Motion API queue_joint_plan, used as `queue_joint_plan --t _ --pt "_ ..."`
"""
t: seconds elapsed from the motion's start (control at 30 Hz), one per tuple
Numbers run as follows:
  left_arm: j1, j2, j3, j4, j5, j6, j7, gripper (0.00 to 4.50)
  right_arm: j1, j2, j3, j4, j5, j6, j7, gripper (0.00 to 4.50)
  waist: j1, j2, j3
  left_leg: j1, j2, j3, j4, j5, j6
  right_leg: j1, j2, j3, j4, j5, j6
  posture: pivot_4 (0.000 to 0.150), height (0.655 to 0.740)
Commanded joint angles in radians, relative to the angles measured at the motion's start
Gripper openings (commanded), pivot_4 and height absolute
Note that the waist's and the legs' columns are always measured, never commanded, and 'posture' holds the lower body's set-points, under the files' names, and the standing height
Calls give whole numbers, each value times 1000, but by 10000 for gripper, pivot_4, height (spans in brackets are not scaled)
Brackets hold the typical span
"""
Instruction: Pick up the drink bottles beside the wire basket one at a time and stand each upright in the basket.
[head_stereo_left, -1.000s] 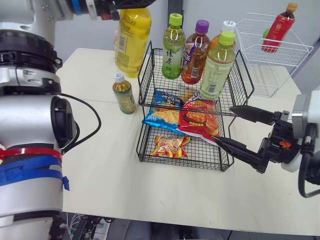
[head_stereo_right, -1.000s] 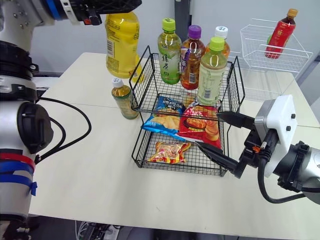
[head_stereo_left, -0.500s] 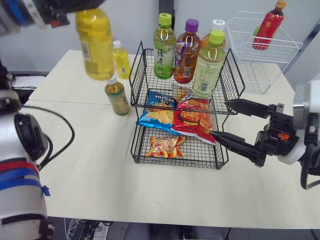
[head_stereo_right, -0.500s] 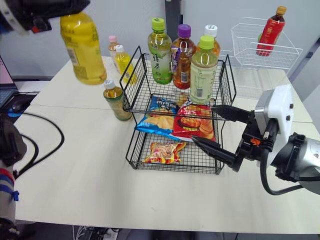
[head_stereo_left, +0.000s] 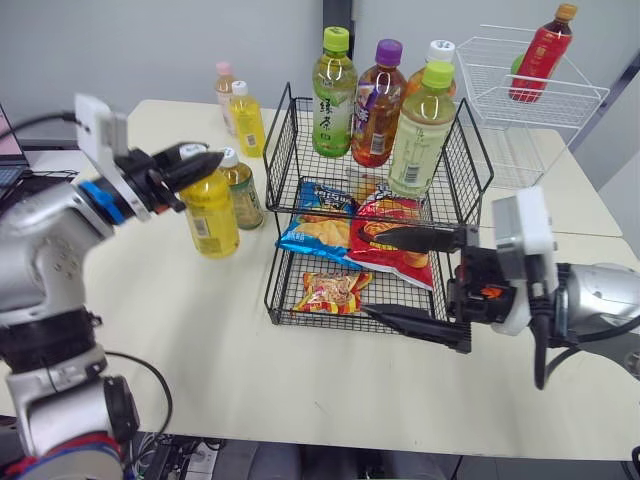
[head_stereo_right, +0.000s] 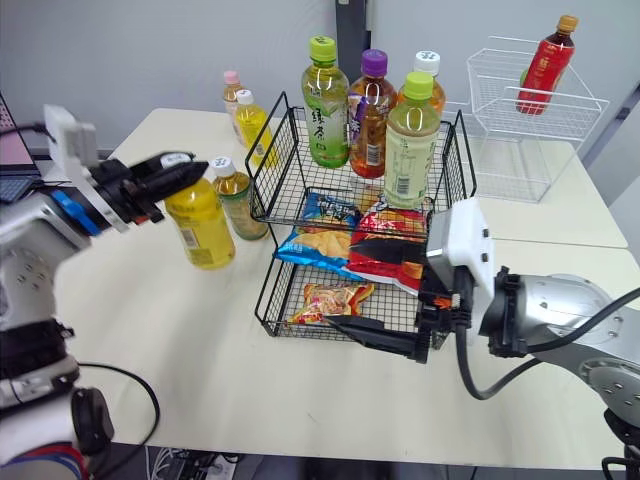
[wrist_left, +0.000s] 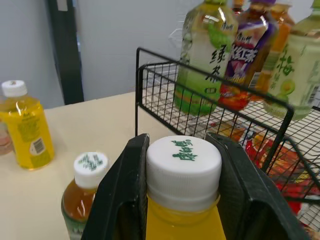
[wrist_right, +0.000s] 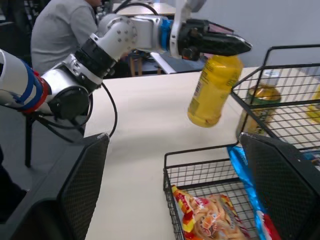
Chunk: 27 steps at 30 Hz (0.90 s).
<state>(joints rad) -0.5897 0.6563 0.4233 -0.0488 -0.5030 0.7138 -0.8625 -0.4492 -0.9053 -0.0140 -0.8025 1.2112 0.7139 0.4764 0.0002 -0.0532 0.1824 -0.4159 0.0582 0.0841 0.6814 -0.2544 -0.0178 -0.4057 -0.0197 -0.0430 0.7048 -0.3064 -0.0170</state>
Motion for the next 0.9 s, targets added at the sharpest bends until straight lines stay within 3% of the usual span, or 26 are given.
queue_joint_plan --t 0.03,0.33,0.57,0.9 --pt "41 -38 -10 -120 16 -128 63 13618 -20 10 5 4 -49 -1 34 45000 0 0 0 0 0 0 0 0 0 0 0 0 0 0 0 1500 7400" --pt "169 -161 -60 -131 31 -262 180 13618 -37 48 23 18 -96 15 73 45000 -2 0 0 0 0 0 0 0 1 0 0 0 0 0 -1 1500 7400" --pt "242 -155 -83 -147 30 -280 195 13618 -48 71 19 23 -111 29 81 45000 -2 0 0 1 0 0 0 -2 3 0 0 0 1 0 -1 1500 7400" --pt "319 -125 -80 -185 -20 -246 190 44767 -46 88 10 22 -127 38 87 45000 -3 1 -1 2 0 0 -1 -2 3 1 0 0 1 0 -1 1500 7400"
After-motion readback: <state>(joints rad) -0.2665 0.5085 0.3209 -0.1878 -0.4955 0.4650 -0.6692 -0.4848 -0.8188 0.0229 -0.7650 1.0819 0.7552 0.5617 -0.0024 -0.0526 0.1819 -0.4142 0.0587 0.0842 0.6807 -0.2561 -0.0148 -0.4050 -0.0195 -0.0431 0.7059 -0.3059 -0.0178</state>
